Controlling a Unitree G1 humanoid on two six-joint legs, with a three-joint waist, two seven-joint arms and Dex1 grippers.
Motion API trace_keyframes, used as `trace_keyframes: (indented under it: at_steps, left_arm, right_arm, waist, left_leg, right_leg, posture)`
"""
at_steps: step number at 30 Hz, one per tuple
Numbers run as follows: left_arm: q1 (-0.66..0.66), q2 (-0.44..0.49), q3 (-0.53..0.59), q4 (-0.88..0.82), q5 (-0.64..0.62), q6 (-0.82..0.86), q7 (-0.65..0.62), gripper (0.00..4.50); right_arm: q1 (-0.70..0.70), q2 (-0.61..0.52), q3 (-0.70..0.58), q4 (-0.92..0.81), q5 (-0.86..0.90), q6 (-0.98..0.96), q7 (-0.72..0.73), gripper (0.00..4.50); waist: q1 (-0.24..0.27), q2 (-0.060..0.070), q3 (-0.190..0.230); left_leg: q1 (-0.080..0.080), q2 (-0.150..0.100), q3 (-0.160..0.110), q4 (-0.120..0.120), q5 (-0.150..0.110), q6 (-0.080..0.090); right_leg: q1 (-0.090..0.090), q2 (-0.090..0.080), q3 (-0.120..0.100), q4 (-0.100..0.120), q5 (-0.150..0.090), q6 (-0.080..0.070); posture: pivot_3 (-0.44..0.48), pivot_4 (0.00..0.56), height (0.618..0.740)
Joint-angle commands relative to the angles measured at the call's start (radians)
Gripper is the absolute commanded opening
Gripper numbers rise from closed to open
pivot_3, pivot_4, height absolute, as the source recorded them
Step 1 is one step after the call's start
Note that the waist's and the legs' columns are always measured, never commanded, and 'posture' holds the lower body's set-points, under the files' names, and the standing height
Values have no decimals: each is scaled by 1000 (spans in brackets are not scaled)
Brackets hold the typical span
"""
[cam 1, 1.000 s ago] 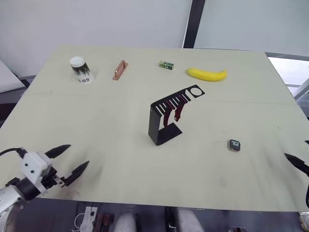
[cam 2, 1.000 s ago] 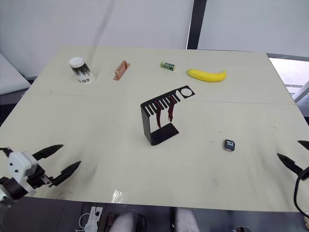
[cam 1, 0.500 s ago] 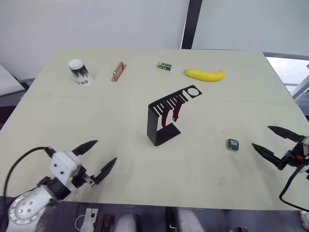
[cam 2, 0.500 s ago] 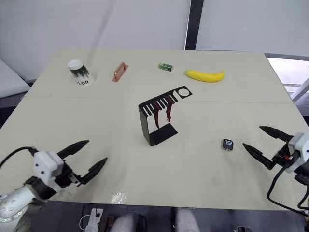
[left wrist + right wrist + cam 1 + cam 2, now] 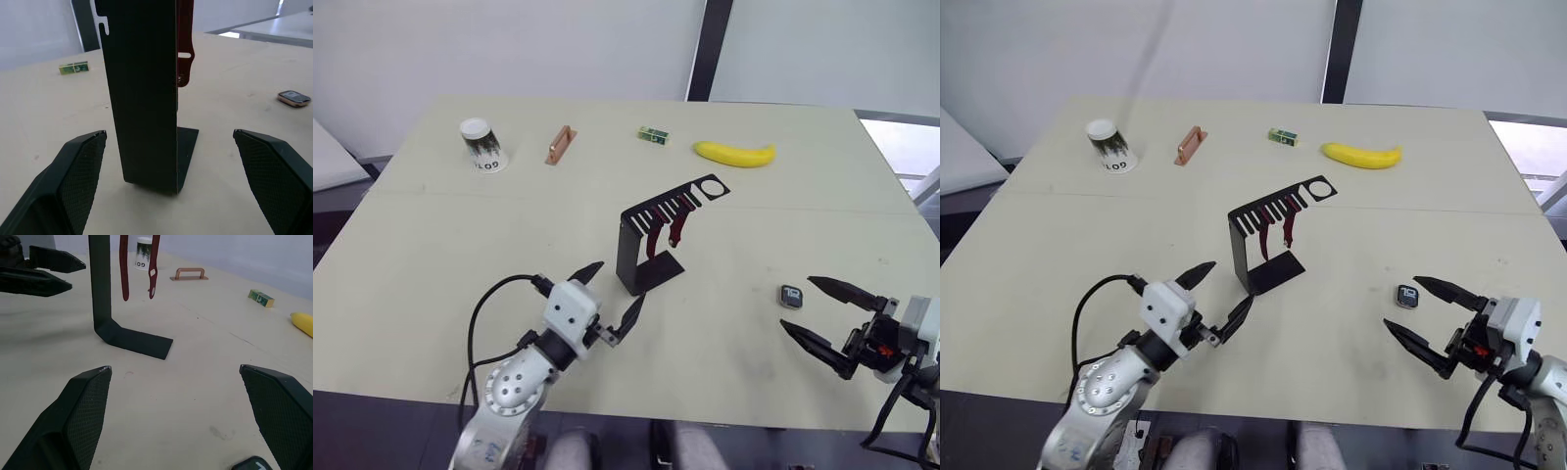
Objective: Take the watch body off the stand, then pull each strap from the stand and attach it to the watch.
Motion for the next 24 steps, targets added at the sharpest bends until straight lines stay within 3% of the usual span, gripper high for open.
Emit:
trace_keyframes:
  at_steps: [1, 9, 24]
  left_arm:
    - [-20, -67, -40, 36, 93, 0, 111, 4500]
    - [-109, -174, -78, 160, 144, -15, 168, 4500]
    - [-137, -222, -62, 188, 265, 10, 272, 4500]
  right_arm:
    - [-3, -22, -20, -45, 22, 19, 8, 4440]
    - [-30, -42, -21, -57, 41, 66, 15, 4440]
    - [32, -2, -42, -18, 32, 21, 65, 4440]
  waist:
    - [2, 0, 0]
    - [7, -1, 0]
    - [5, -1, 0]
  left_leg:
    - [0, 0, 0, 0, 0, 0]
    - [0, -1, 0, 1, 0, 0]
    - [0, 0, 0, 1, 0, 0]
  right_leg:
    - [0, 0, 0, 0, 0, 0]
    - [0, 0, 2, 0, 0, 0]
    - [0, 1, 3, 0, 0, 1]
  posture:
    - [0, 150, 739]
    - [0, 150, 739]
    - [0, 150, 739]
